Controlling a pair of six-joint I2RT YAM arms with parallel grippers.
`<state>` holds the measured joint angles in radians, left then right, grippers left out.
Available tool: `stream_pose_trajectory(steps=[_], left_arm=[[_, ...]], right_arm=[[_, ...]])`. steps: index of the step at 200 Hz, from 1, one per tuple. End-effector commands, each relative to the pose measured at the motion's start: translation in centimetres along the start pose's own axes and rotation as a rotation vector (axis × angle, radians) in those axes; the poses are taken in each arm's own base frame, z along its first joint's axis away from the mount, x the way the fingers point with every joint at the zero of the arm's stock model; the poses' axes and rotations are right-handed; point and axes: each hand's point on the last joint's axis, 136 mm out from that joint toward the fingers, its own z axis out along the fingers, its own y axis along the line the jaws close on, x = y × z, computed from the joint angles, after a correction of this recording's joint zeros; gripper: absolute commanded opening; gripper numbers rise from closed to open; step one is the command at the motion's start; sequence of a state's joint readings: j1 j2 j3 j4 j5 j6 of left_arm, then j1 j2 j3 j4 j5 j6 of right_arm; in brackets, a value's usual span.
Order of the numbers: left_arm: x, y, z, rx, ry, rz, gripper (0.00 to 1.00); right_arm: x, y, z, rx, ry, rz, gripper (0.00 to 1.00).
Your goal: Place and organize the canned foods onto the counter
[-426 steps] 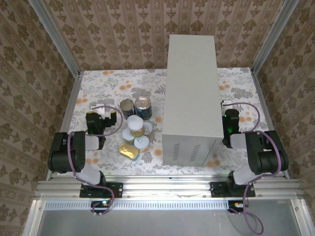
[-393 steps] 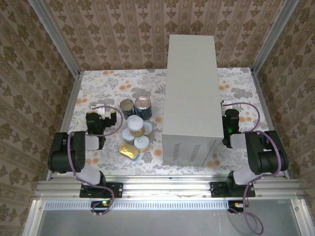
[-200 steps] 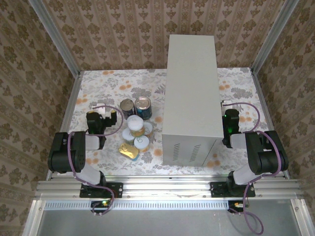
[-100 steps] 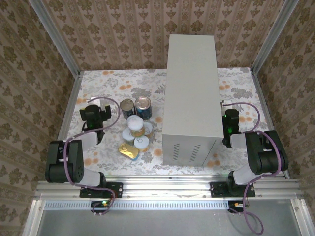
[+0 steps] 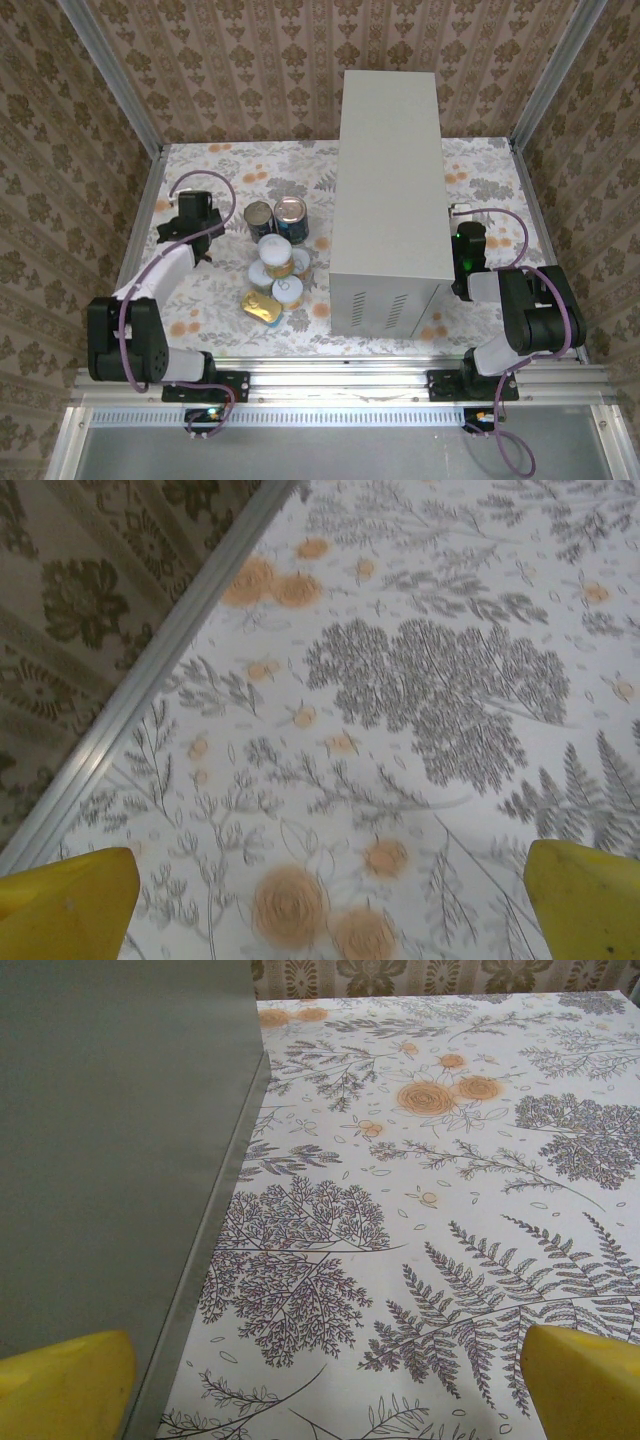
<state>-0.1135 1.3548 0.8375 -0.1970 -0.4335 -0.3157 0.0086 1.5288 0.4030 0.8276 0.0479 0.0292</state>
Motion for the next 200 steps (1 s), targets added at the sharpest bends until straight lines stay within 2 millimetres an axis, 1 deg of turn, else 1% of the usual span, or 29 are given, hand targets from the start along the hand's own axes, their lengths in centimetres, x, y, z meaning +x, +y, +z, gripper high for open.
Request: stream_pose_trajectory(steps=[1,14,44,61,76,93,104,106,113,121,123,127,131,139,146,148,152,153,158,162,164,166,168,169,170,178,191,194,200], left_arm=[[1.8,0.0,-2.6,0.030,0.115,-0.031,1.00],[2.1,-0.3,-3.8,0.063,0.143,-0.048,1.00],[2.9,-1.9,-6.9,0.205,0.215,-0.040,1.00],[3.4,-2.6,-8.7,0.271,0.256,-0.020,1.00],[3.7,-3.3,-10.2,0.330,0.285,0.006,1.00],[3.9,-4.2,-11.9,0.394,0.310,0.053,1.00],[4.2,-4.8,-13.0,0.435,0.326,0.088,1.00],[4.1,-4.9,-13.2,0.441,0.327,0.093,1.00],[4.3,-5.2,-13.7,0.457,0.334,0.113,1.00],[4.4,-5.6,-14.4,0.478,0.337,0.142,1.00],[4.4,-5.7,-14.6,0.482,0.336,0.149,1.00],[4.5,-5.8,-14.9,0.487,0.338,0.162,1.00],[4.5,-6.0,-15.2,0.495,0.336,0.175,1.00],[4.6,-6.4,-15.8,0.510,0.334,0.197,1.00],[4.6,-6.8,-16.2,0.524,0.333,0.212,1.00],[4.6,-6.9,-16.4,0.529,0.332,0.217,1.00],[4.6,-7.1,-16.6,0.535,0.331,0.224,1.00],[4.6,-7.2,-16.7,0.538,0.330,0.227,1.00],[4.7,-7.5,-17.0,0.547,0.331,0.239,1.00],[4.7,-7.7,-17.2,0.554,0.330,0.247,1.00],[4.7,-7.8,-17.2,0.555,0.332,0.251,1.00],[4.7,-7.9,-17.3,0.558,0.331,0.254,1.00],[4.7,-8.0,-17.4,0.561,0.329,0.259,1.00],[4.7,-8.1,-17.4,0.562,0.330,0.263,1.00],[4.7,-8.2,-17.5,0.562,0.330,0.264,1.00],[4.9,-8.6,-17.7,0.568,0.334,0.283,1.00],[4.8,-9.2,-17.7,0.567,0.337,0.301,1.00],[5.1,-9.8,-18.2,0.581,0.337,0.327,1.00],[5.3,-10.3,-18.3,0.582,0.340,0.348,1.00]], right_arm=[[-0.7,0.8,0.0,-0.042,-0.030,-0.007,1.00],[-0.8,0.7,0.1,-0.044,-0.027,-0.001,1.00],[-0.8,0.4,0.1,-0.034,-0.021,0.007,1.00],[-1.4,-0.1,0.2,-0.002,-0.001,0.019,1.00],[-2.2,-1.1,0.1,0.057,0.053,0.041,1.00],[-3.8,-3.4,-0.2,0.185,0.122,0.075,1.00],[-4.8,-4.9,-0.8,0.256,0.180,0.098,1.00],[-5.5,-5.1,-0.9,0.268,0.176,0.106,1.00],[-5.9,-5.9,-1.3,0.305,0.217,0.120,1.00],[-7.0,-6.8,-1.9,0.339,0.253,0.141,1.00],[-7.2,-6.9,-2.0,0.343,0.260,0.144,1.00],[-8.7,-7.1,-2.9,0.346,0.243,0.154,1.00],[-8.9,-7.2,-3.2,0.354,0.253,0.155,1.00],[-10.7,-7.5,-4.3,0.367,0.255,0.155,1.00],[-11.7,-7.6,-5.0,0.370,0.261,0.152,1.00],[-12.3,-7.7,-5.3,0.373,0.257,0.152,1.00],[-12.6,-7.7,-5.7,0.376,0.265,0.151,1.00],[-13.1,-7.8,-6.0,0.380,0.261,0.152,1.00],[-14.0,-7.9,-6.6,0.380,0.259,0.153,1.00],[-14.7,-7.7,-7.0,0.369,0.261,0.146,1.00],[-14.7,-7.7,-7.1,0.367,0.266,0.142,1.00],[-15.3,-7.5,-7.4,0.355,0.264,0.136,1.00],[-15.6,-7.5,-7.6,0.353,0.263,0.135,1.00],[-16.1,-7.4,-7.7,0.346,0.255,0.133,1.00],[-16.1,-7.4,-7.7,0.346,0.255,0.133,1.00],[-17.2,-7.0,-8.9,0.322,0.277,0.120,1.00],[-19.5,-6.3,-10.7,0.286,0.263,0.115,1.00],[-20.0,-6.2,-11.1,0.276,0.257,0.116,1.00],[-21.0,-5.7,-11.9,0.248,0.245,0.114,1.00]])
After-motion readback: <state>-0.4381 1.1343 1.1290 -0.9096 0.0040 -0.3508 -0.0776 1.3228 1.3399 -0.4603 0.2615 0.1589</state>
